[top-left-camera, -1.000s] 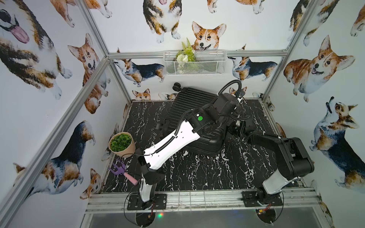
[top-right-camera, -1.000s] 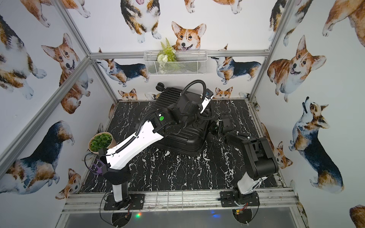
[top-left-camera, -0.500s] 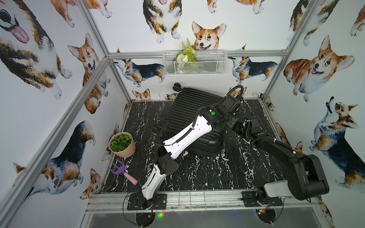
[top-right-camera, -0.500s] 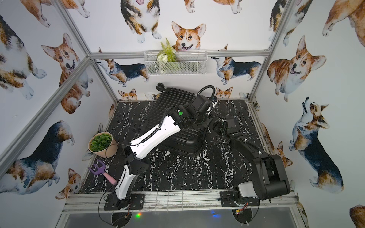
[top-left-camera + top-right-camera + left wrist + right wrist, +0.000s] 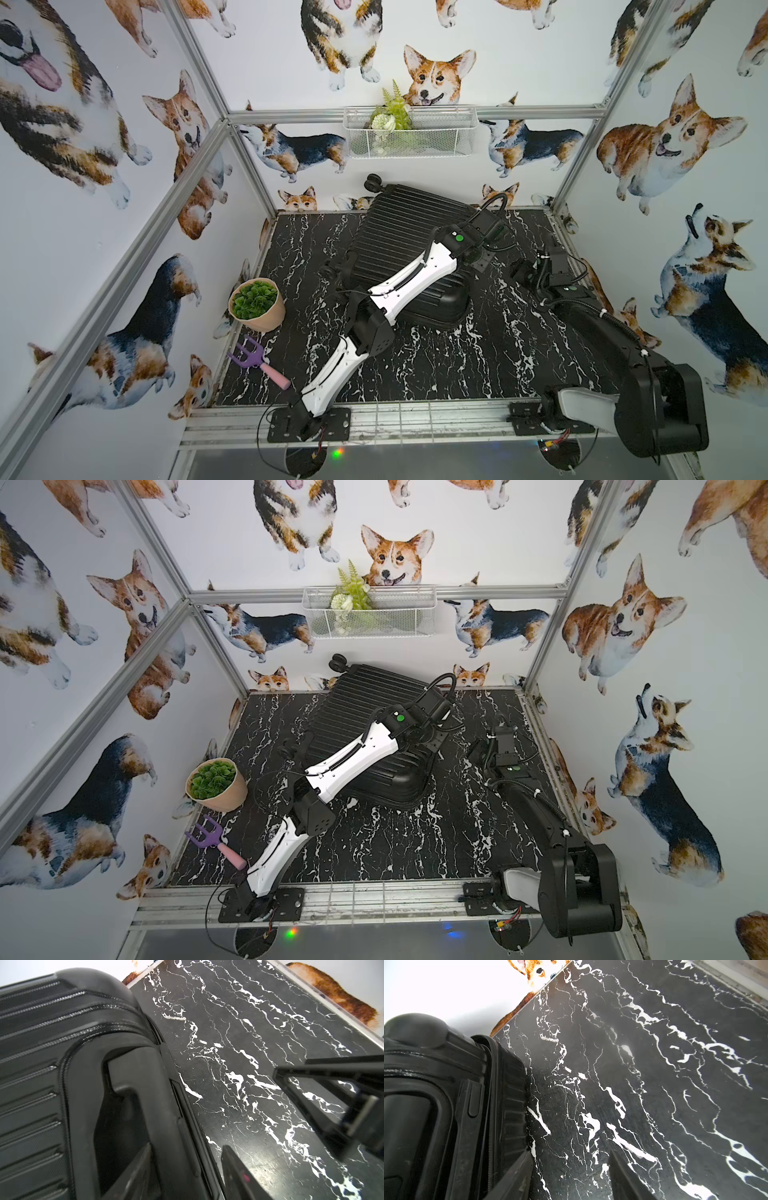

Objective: Close the suitcase zippers
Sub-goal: Adjust the suitcase at the center of the board.

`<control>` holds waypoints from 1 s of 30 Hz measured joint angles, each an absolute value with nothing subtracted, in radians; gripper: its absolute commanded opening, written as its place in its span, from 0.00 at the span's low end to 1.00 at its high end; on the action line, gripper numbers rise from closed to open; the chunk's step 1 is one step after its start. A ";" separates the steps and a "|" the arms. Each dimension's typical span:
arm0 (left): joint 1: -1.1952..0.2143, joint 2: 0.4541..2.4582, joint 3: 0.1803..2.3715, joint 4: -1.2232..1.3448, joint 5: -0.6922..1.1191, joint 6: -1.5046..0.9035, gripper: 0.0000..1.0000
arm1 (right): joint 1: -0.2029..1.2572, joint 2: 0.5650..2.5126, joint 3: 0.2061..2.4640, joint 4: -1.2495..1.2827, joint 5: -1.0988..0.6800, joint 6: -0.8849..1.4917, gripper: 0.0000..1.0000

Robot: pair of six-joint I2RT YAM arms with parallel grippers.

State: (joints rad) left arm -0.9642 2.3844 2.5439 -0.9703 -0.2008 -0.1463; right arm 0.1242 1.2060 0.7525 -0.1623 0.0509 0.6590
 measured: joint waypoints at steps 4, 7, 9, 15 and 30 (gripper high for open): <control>-0.966 2.415 2.555 -0.971 -0.225 -0.140 0.63 | 0.121 1.205 0.757 -0.172 0.051 0.652 0.62; -0.969 2.432 2.563 -0.964 -0.245 -0.136 0.55 | 0.118 1.206 0.761 -0.178 0.050 0.645 0.62; -0.970 2.450 2.574 -0.961 -0.258 -0.129 0.42 | 0.116 1.209 0.766 -0.183 0.050 0.632 0.62; -0.966 2.449 2.563 -0.958 -0.257 -0.182 0.23 | 0.082 1.211 0.773 -0.192 0.039 0.616 0.62; -0.966 2.113 2.091 -0.920 0.052 0.276 0.28 | -0.092 1.200 0.736 -0.229 0.026 0.549 0.62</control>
